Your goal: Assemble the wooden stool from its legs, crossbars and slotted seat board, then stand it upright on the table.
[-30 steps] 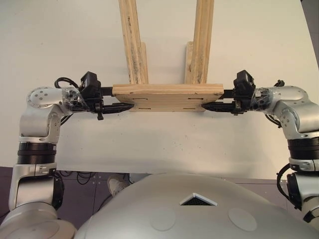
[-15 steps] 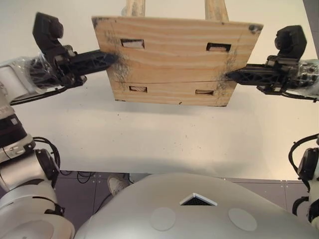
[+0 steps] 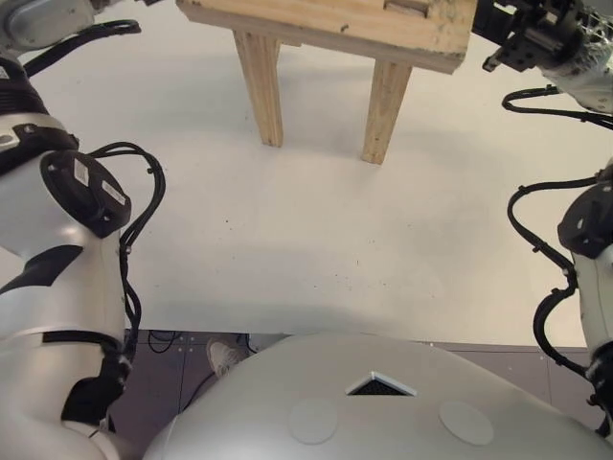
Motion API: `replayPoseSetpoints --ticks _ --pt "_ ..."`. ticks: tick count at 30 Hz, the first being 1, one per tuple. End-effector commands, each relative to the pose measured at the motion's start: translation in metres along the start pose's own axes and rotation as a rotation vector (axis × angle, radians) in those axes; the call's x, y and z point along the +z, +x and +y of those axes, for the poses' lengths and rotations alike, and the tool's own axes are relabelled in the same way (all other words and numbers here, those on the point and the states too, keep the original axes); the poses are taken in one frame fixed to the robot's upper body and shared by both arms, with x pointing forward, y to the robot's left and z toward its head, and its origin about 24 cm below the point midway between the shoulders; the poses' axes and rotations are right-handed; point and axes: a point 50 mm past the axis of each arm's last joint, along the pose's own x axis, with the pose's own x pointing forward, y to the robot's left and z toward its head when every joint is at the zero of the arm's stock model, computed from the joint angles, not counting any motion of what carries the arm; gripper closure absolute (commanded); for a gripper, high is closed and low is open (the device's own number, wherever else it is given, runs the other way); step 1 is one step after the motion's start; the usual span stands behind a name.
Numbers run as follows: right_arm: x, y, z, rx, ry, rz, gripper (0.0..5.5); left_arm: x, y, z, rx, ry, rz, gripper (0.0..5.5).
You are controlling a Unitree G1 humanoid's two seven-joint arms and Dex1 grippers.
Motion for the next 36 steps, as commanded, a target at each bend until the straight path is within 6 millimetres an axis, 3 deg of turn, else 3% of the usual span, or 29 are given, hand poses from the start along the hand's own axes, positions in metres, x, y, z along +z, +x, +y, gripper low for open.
replayPoseSetpoints --ticks 1,5,9,12,15,18,21,26,28,32,36 --pt "0.004 0.017 -0.011 -0.056 0.045 -0.023 4.08 -0.018 0.025 0.04 0.3 -0.056 0.07 3.81" --pt "0.003 0.011 -0.034 -0.183 0.044 -0.072 4.08 -0.023 0.037 0.043 0.277 -0.056 0.072 3.65" --pt "-0.001 0.002 -0.047 -0.198 0.072 -0.112 3.05 -0.008 0.039 0.036 0.16 -0.036 -0.082 2.93" --pt "0.0 -0.012 -0.057 -0.243 0.016 -0.196 2.47 0.013 0.028 0.026 0.049 0.081 -0.277 2.45" --pt "-0.007 -0.027 -0.046 -0.164 -0.115 -0.284 2.23 0.029 0.006 0.022 -0.009 0.2 -0.478 2.39" --pt "-0.018 -0.035 -0.041 -0.181 -0.304 -0.467 2.19 0.031 -0.021 0.041 0.062 0.316 -0.643 2.67" --pt "-0.032 -0.034 -0.044 -0.317 -0.493 -0.632 2.4 0.01 -0.033 0.068 0.218 0.492 -0.653 3.13" --pt "-0.066 -0.022 -0.067 -0.817 -0.909 -0.78 3.18 -0.047 -0.053 0.106 0.466 0.807 -0.597 3.88" --pt "-0.078 -0.017 -0.075 -0.93 -1.021 -0.792 3.48 -0.068 -0.053 0.114 0.525 0.836 -0.605 4.17" --pt "-0.083 -0.004 -0.076 -0.956 -1.128 -0.78 4.23 -0.101 -0.047 0.124 0.574 0.93 -0.604 4.85" --pt "-0.067 -0.002 -0.072 -0.931 -1.206 -0.736 5.03 -0.138 -0.03 0.125 0.566 0.829 -0.655 5.49"
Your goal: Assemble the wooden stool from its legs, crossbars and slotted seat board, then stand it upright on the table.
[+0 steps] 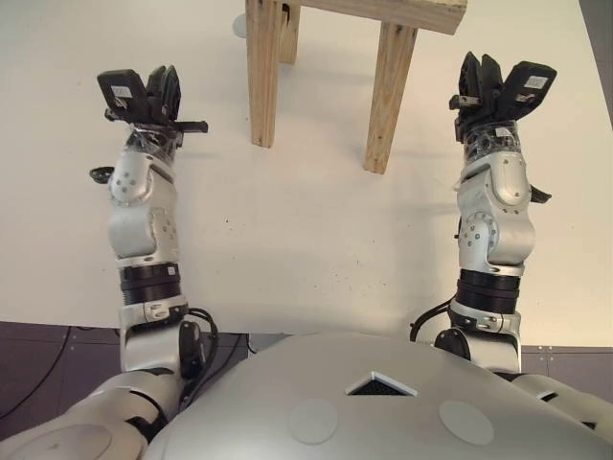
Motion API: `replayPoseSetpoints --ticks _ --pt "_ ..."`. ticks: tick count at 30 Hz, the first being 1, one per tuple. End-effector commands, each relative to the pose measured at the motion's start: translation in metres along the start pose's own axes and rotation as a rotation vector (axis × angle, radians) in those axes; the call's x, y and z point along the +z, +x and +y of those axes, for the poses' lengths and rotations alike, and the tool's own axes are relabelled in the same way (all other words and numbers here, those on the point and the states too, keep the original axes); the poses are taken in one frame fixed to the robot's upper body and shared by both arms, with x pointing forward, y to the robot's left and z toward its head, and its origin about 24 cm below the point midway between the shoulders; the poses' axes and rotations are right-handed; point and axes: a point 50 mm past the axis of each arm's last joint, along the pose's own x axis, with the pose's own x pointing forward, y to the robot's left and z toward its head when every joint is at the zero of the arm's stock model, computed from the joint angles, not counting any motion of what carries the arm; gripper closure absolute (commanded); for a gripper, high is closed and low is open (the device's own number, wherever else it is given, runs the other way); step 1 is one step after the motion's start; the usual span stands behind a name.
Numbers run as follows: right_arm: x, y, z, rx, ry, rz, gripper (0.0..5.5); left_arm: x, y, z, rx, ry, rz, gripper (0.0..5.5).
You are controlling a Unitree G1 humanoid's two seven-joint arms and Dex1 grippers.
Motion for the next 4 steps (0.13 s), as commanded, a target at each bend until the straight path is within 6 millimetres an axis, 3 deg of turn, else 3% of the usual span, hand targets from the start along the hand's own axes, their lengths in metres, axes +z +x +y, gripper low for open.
replayPoseSetpoints --ticks 1,4 --pt "0.013 0.019 -0.004 0.043 -0.04 -0.027 5.16 -0.019 -0.014 -0.033 0.017 -0.079 -0.011 5.5" --pt "0.017 0.026 0.0 0.073 -0.049 -0.032 5.44 -0.028 -0.018 -0.045 0.036 -0.105 -0.021 5.5"
